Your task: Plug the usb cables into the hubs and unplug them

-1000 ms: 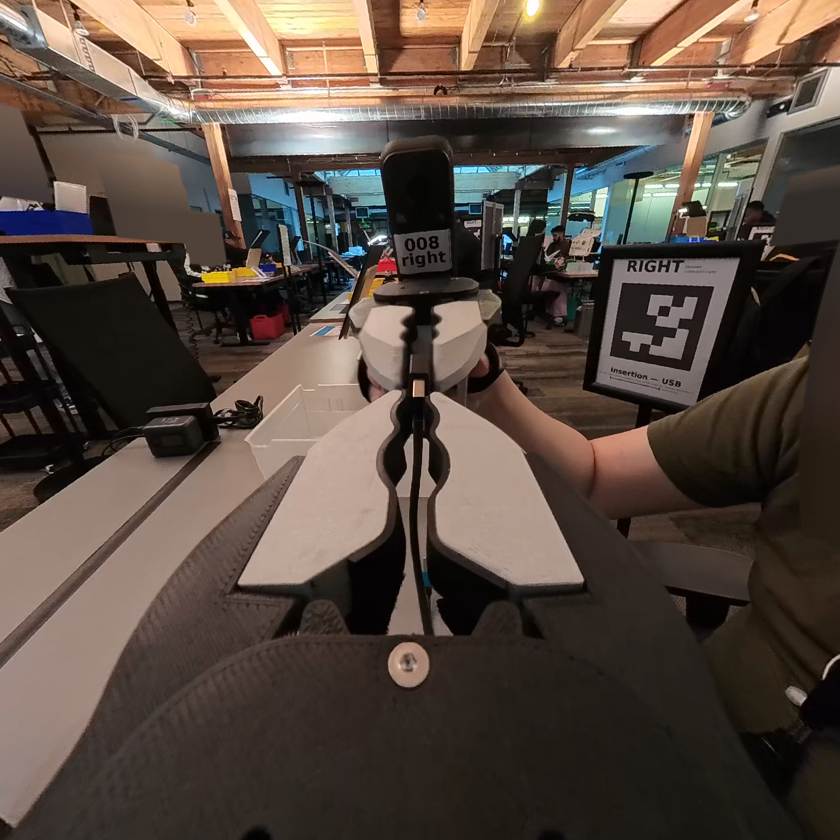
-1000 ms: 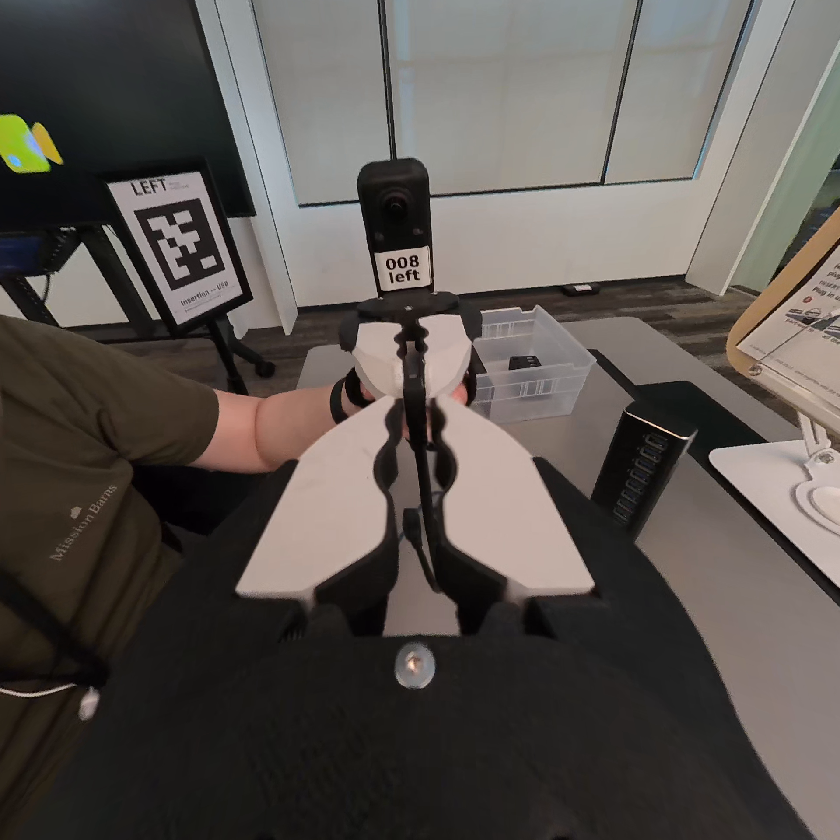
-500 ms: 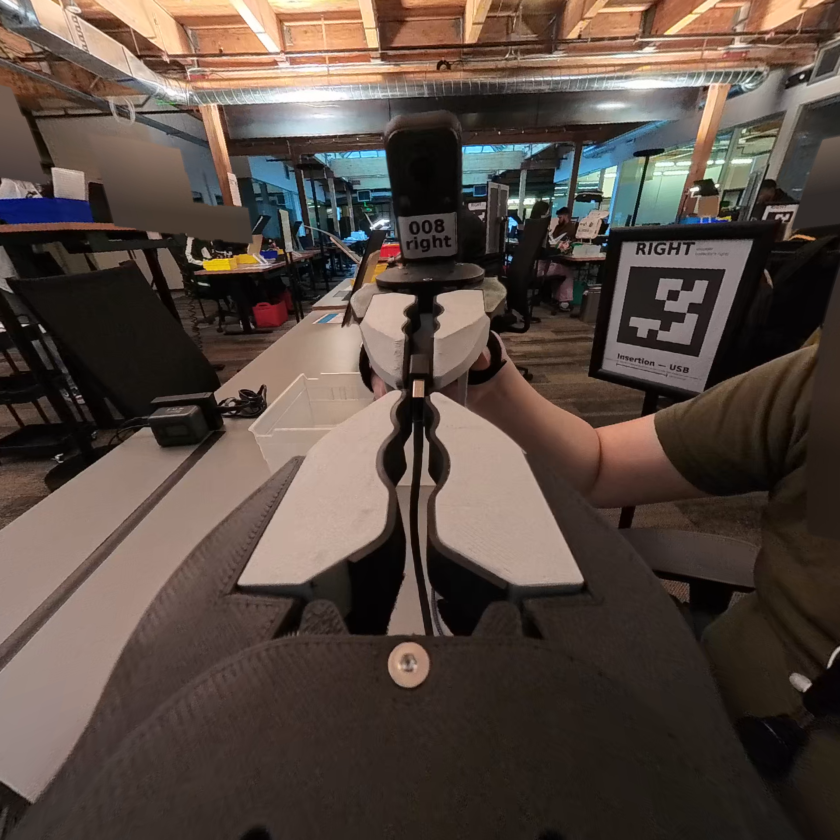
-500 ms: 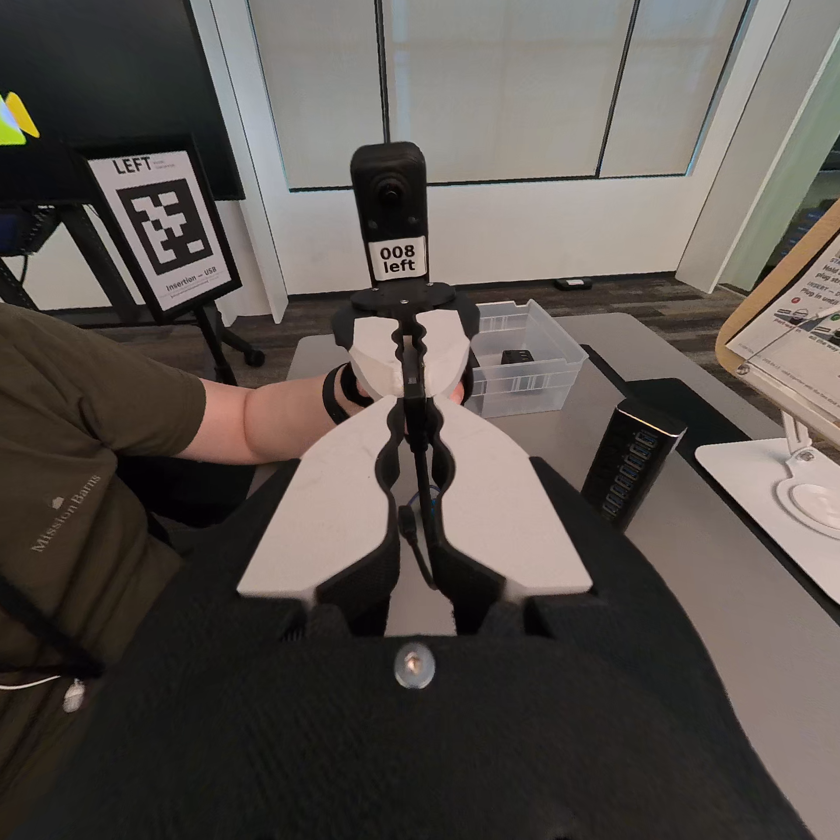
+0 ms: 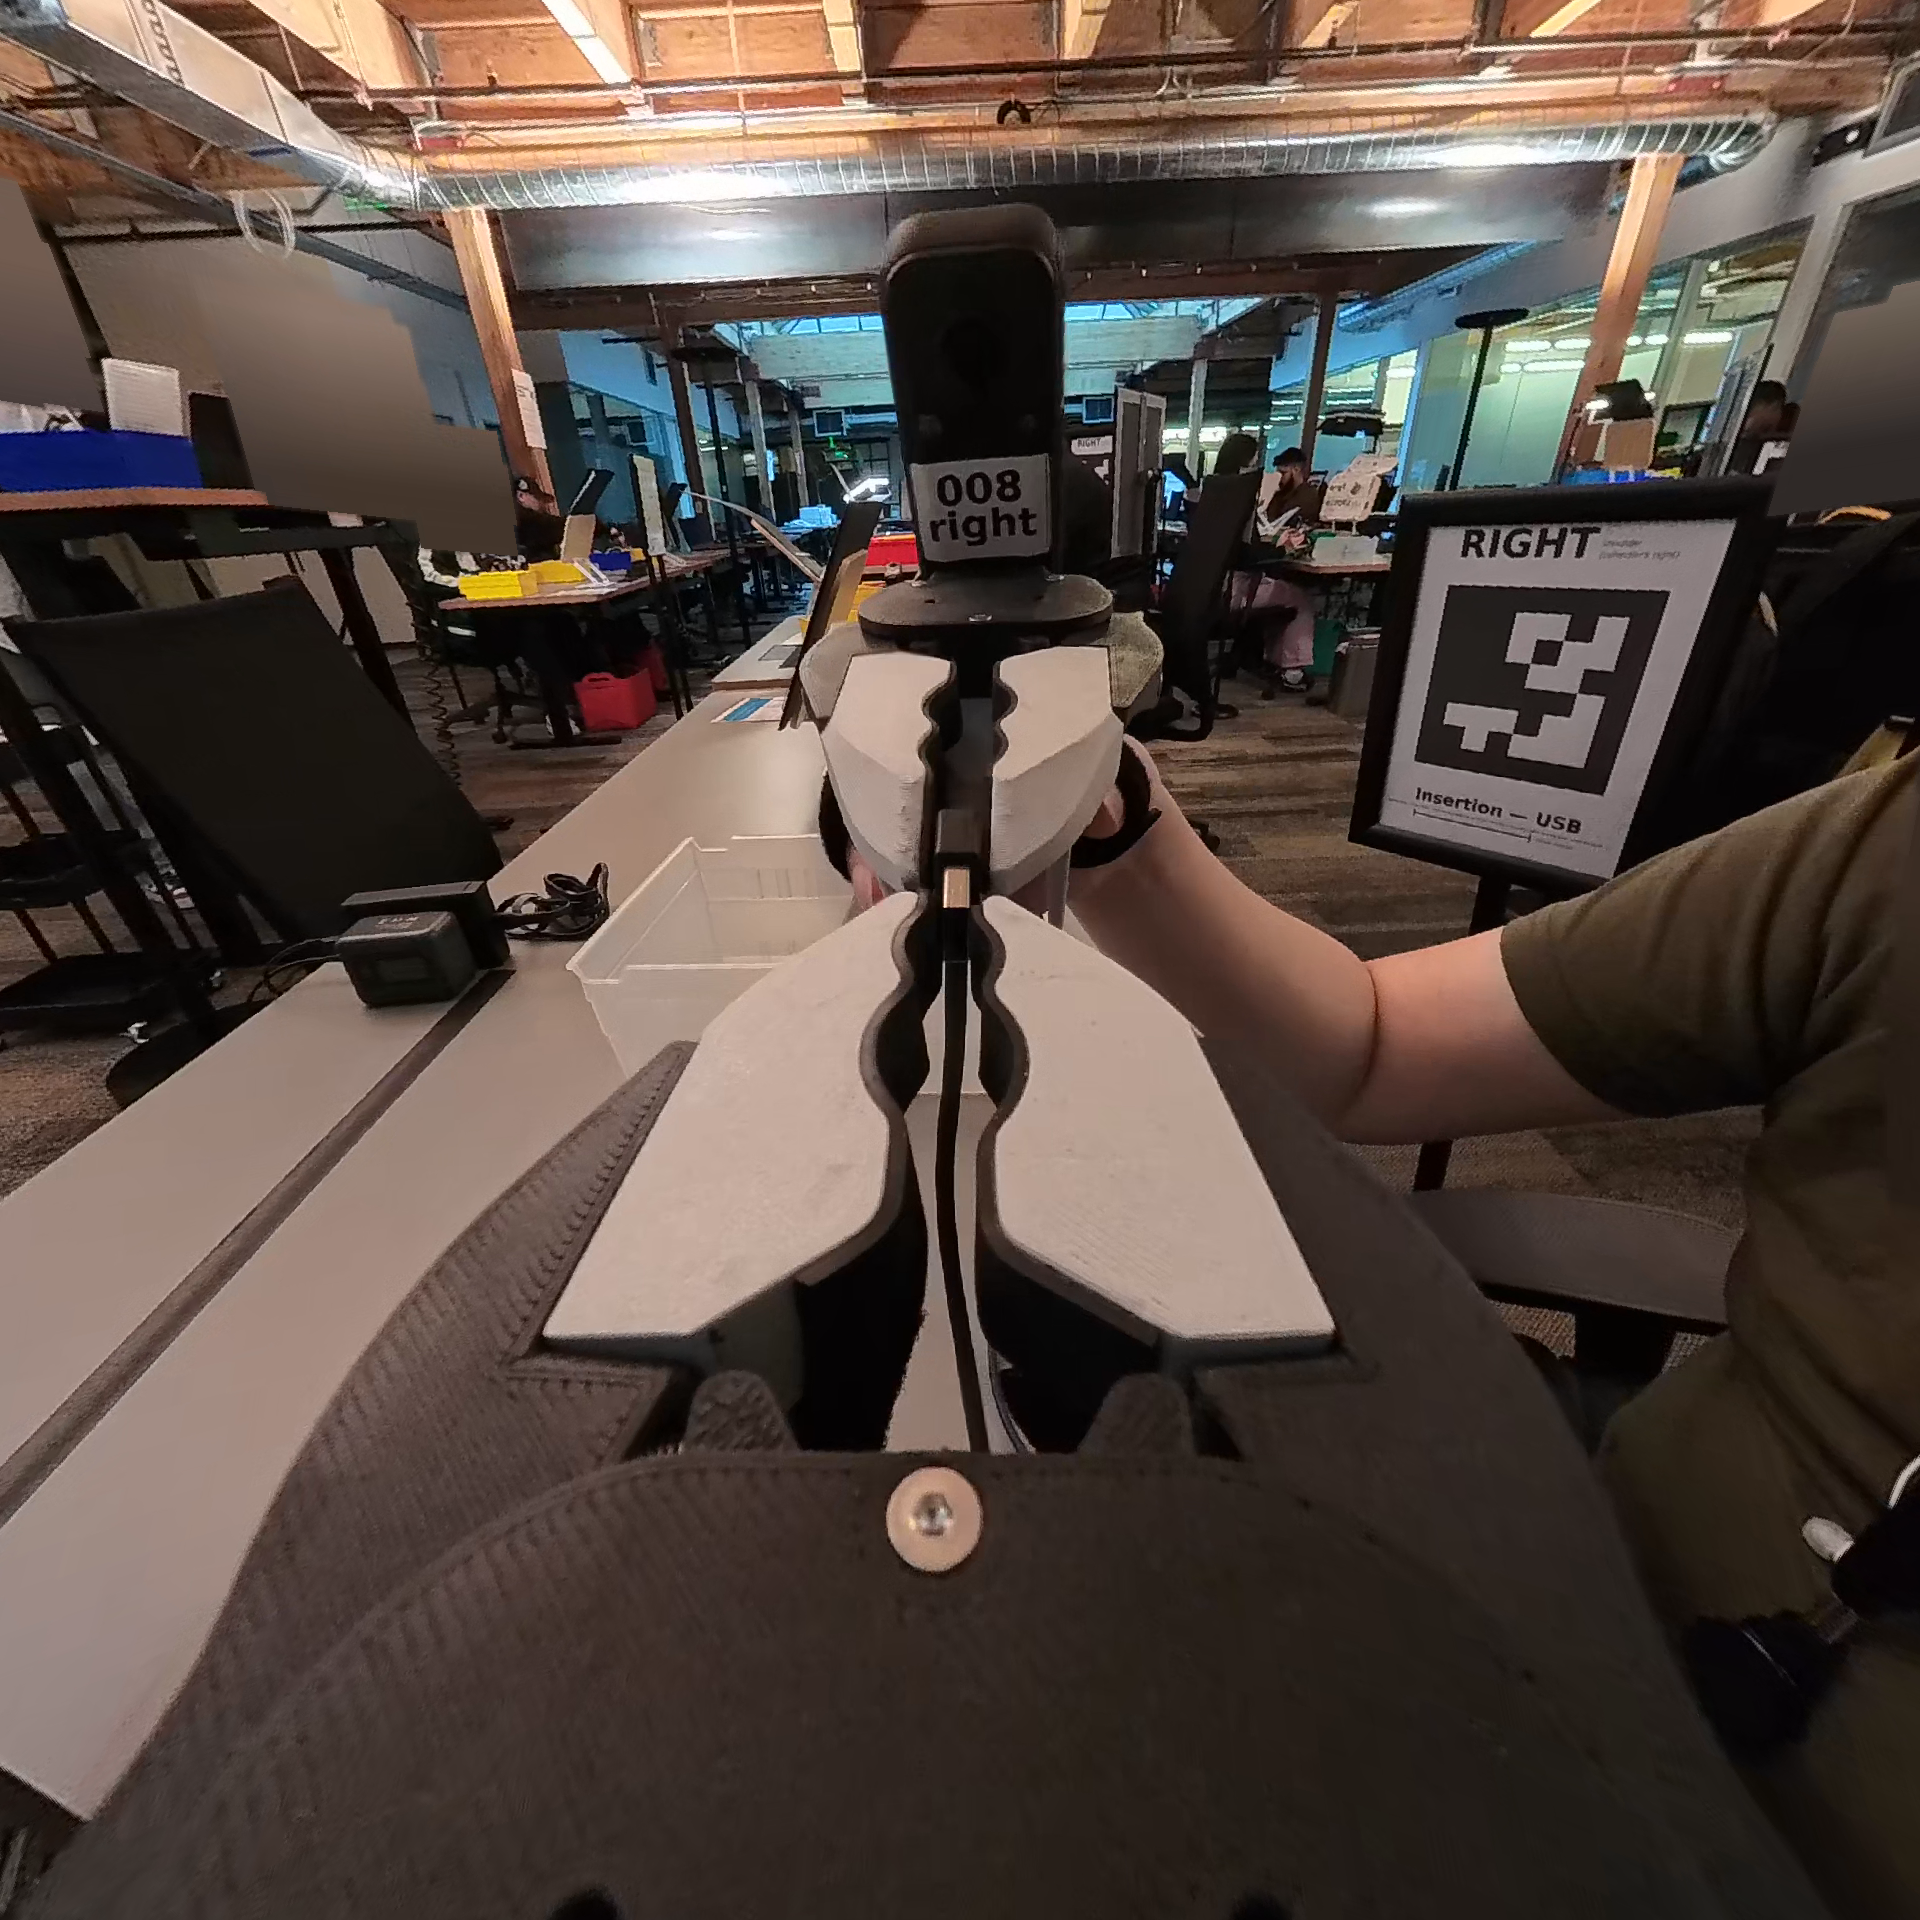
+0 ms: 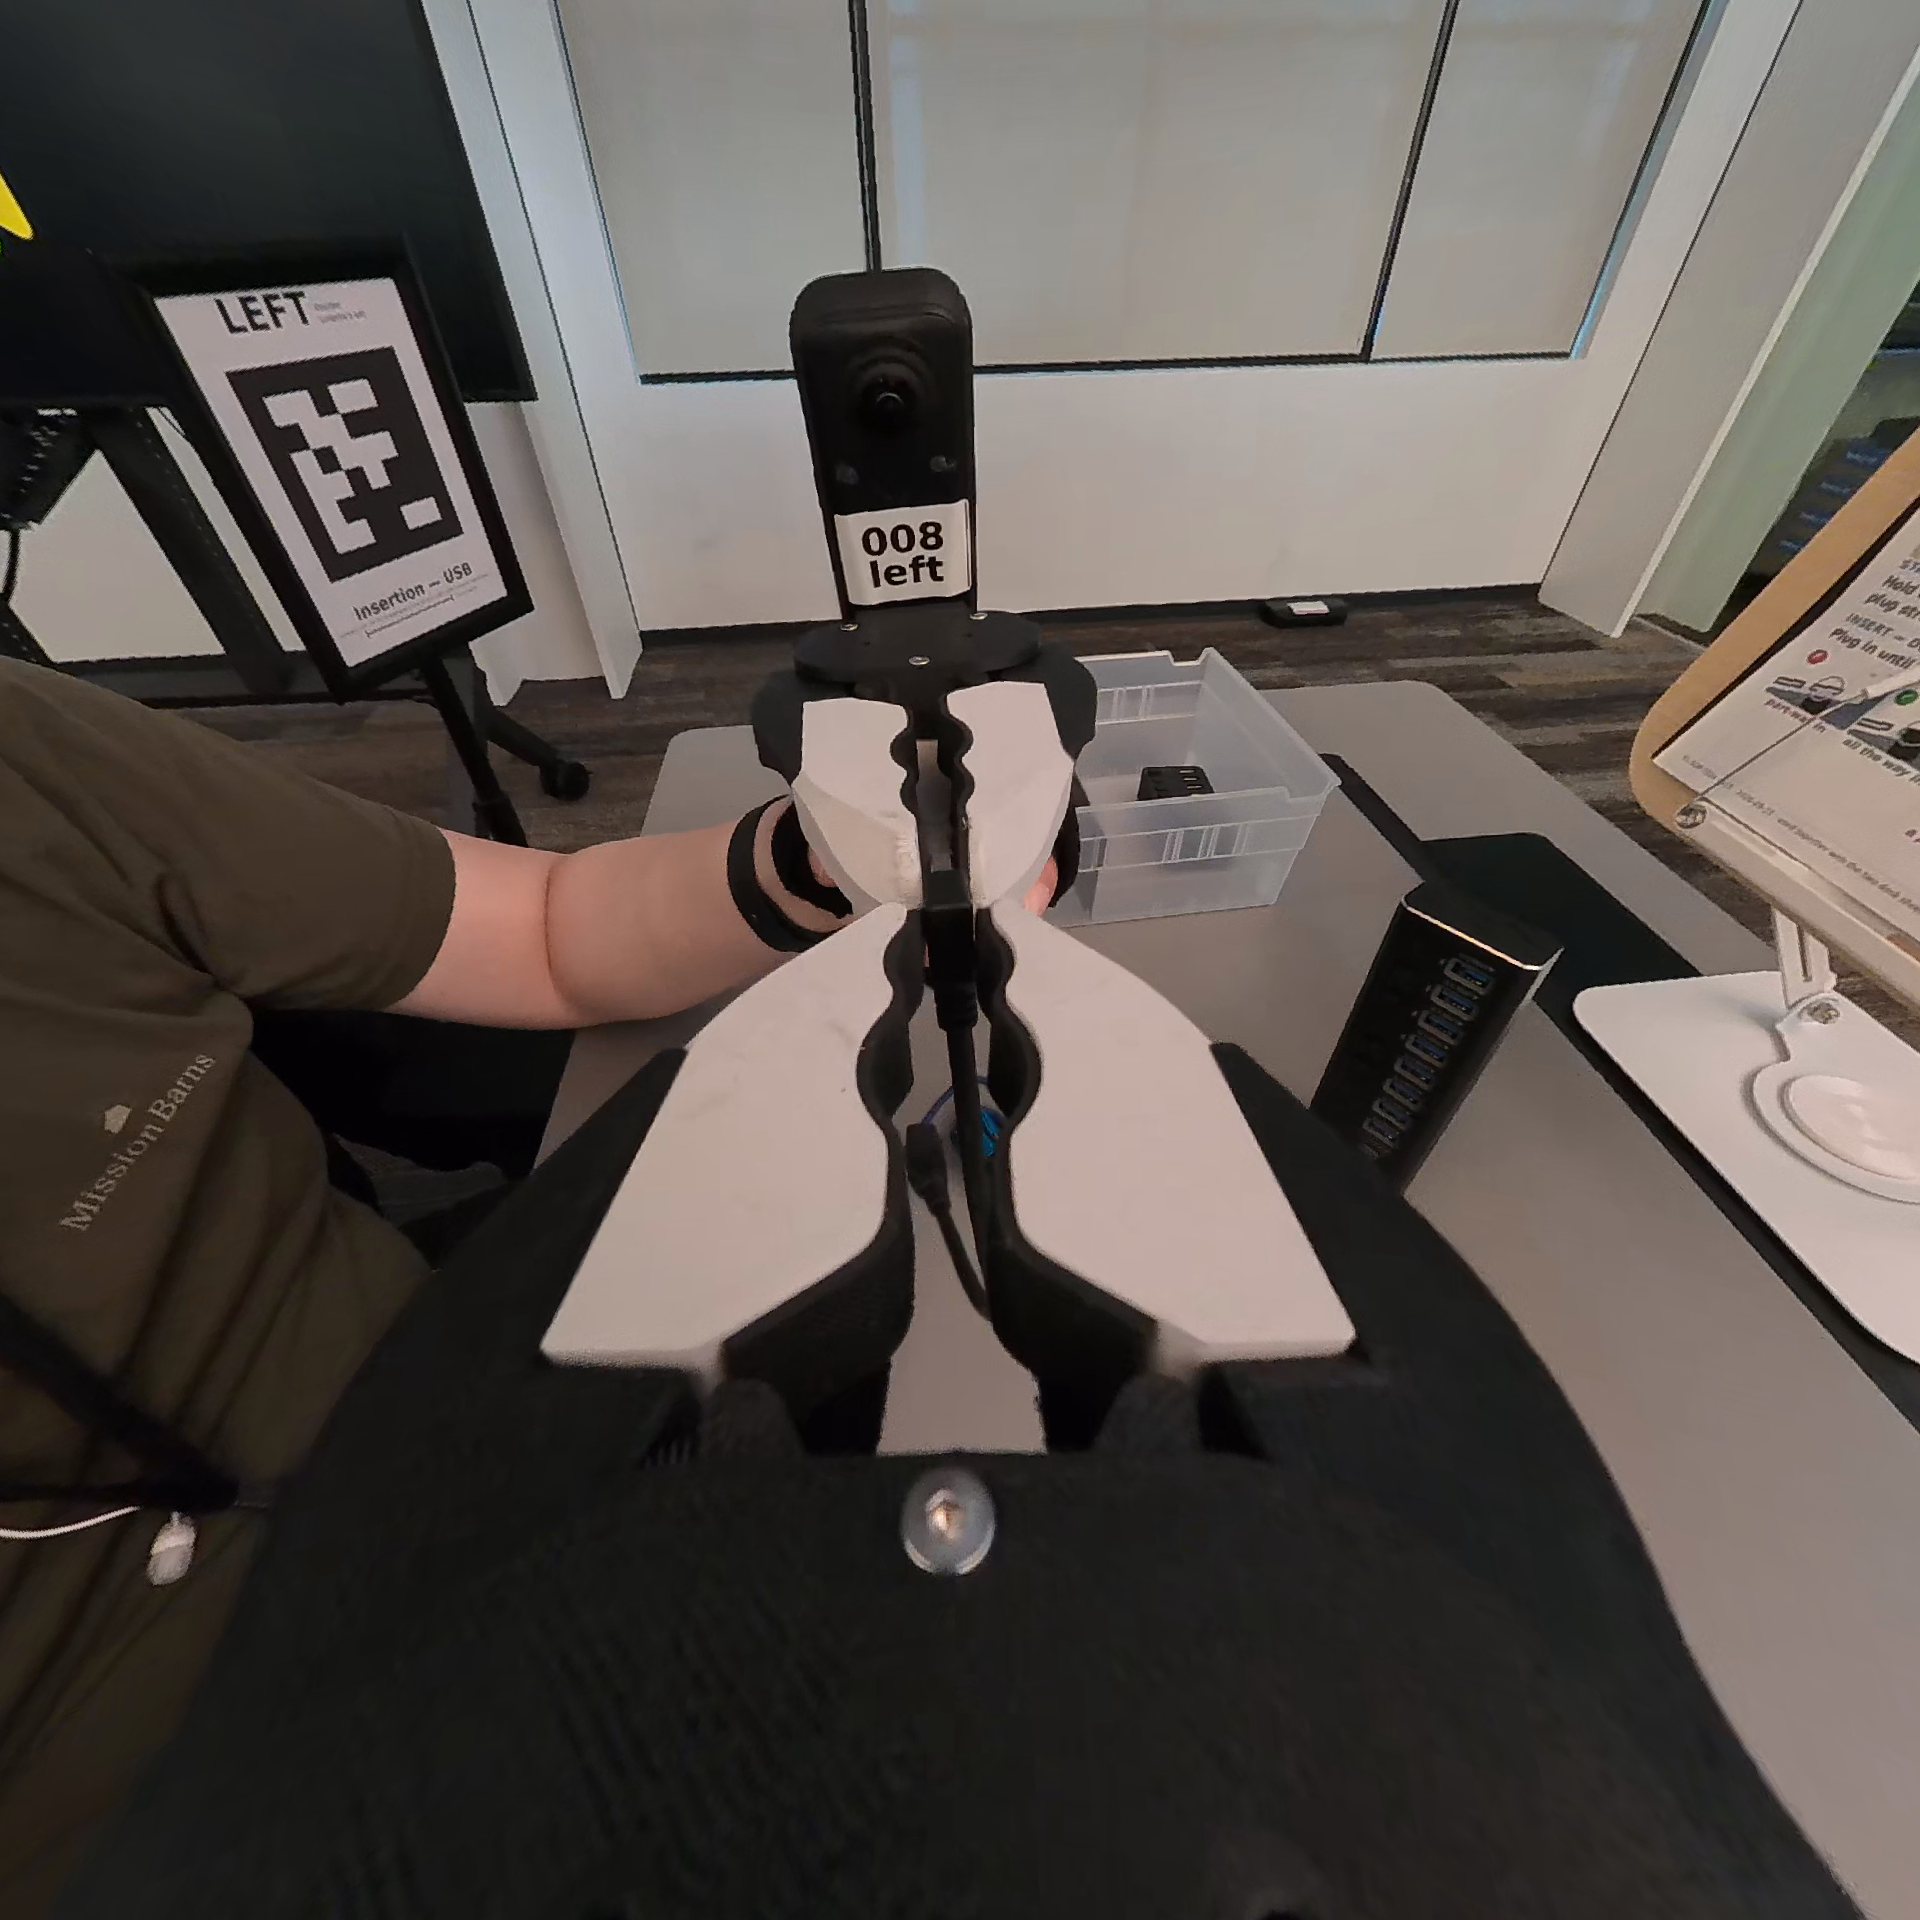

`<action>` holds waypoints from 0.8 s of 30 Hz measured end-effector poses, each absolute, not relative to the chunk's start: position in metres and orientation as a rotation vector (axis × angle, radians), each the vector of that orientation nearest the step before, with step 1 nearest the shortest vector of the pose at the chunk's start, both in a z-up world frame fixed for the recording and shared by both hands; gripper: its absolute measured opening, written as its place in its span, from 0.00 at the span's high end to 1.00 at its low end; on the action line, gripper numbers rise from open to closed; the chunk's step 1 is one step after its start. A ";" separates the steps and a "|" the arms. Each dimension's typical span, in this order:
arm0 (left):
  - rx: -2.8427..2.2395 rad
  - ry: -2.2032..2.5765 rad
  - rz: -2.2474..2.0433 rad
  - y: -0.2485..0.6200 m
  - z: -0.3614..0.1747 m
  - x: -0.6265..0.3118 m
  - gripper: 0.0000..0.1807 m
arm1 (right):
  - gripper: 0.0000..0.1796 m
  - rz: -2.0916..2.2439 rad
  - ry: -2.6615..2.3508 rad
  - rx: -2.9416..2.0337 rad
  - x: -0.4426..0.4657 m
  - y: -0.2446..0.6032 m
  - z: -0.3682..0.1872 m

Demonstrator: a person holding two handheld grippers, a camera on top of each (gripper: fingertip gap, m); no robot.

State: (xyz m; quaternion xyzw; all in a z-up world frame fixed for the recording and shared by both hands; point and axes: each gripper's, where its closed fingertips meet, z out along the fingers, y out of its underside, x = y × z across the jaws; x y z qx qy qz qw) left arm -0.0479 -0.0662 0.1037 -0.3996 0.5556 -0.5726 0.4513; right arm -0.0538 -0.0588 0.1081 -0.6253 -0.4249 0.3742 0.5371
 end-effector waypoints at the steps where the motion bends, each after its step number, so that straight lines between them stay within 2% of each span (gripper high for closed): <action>1: -0.990 1.375 -1.412 -0.066 0.103 -0.048 0.98 | 0.95 0.889 -1.016 -1.488 -0.054 -0.059 0.108; 24: -0.990 1.370 -1.400 -0.064 0.105 -0.050 0.98 | 0.95 0.877 -1.027 -1.477 -0.056 -0.056 0.104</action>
